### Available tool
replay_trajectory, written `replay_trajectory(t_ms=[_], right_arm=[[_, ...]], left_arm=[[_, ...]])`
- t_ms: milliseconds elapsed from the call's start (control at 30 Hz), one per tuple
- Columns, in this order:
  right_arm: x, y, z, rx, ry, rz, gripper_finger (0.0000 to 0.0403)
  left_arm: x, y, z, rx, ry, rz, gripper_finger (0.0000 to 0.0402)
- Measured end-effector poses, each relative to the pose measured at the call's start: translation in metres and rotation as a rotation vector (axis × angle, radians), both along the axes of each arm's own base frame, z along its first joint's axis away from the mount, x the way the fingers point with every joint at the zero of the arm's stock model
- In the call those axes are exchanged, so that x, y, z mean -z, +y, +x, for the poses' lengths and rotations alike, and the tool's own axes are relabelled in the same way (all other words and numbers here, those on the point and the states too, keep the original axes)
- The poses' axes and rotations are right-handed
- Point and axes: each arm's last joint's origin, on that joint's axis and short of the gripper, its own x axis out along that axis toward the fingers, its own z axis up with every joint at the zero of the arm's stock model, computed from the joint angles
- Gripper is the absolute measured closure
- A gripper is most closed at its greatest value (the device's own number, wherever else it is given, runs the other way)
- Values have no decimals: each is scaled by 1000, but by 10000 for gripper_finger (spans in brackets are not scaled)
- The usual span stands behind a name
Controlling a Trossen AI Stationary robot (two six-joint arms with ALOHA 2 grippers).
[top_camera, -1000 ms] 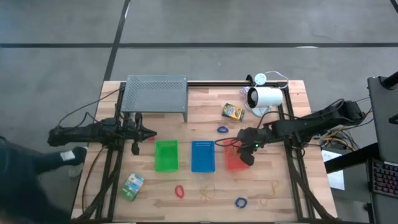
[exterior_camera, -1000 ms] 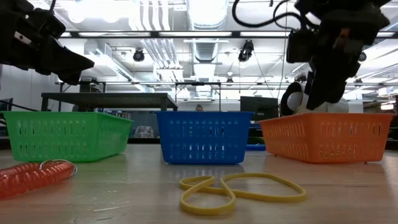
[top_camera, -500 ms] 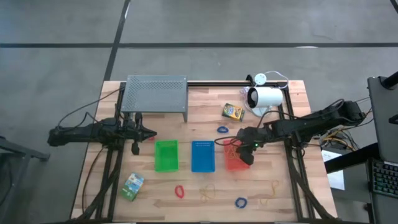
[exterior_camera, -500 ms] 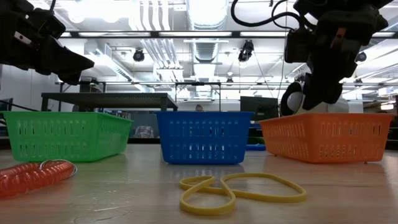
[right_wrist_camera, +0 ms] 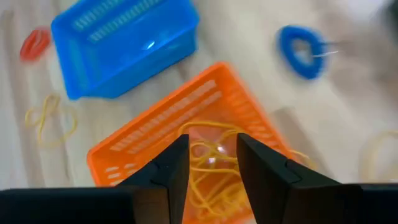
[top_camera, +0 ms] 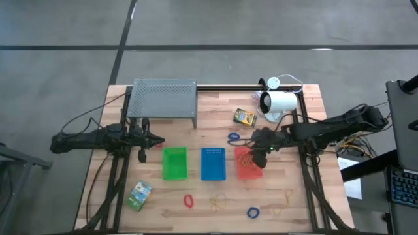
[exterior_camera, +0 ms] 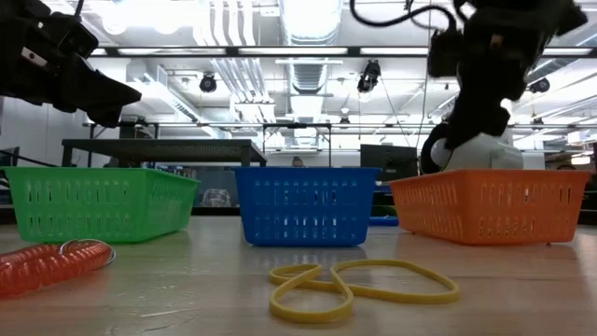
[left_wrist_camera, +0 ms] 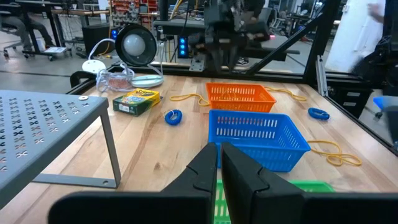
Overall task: Pick & Place Office Desk Supplies
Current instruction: Put the yellow rubber band into the orange bin
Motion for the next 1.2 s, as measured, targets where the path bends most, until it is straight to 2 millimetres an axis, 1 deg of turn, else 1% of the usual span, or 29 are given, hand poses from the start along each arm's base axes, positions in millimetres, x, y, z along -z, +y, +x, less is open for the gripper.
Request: replay_trajectory(t_ms=[67,200,433,600,767,1000,1200], right_arm=[[-10,-2,-7,73,-3,-5,282],[-23,-7,-26,208,8,-13,290],[-30,-15,-56,381,47,-45,283],[-30,-19,-68,472,84,-78,272],[-25,-25,-70,570,143,-47,258],[-17,-33,-61,576,215,-29,235],[-4,-42,-51,602,301,20,234]], left_arm=[[0,0,0,0,1,0,374],[0,0,0,0,0,0,374],[0,0,0,0,0,0,374],[0,0,0,0,0,0,374],[0,0,0,0,0,0,374],[0,0,0,0,0,0,374],[0,0,0,0,0,0,374]])
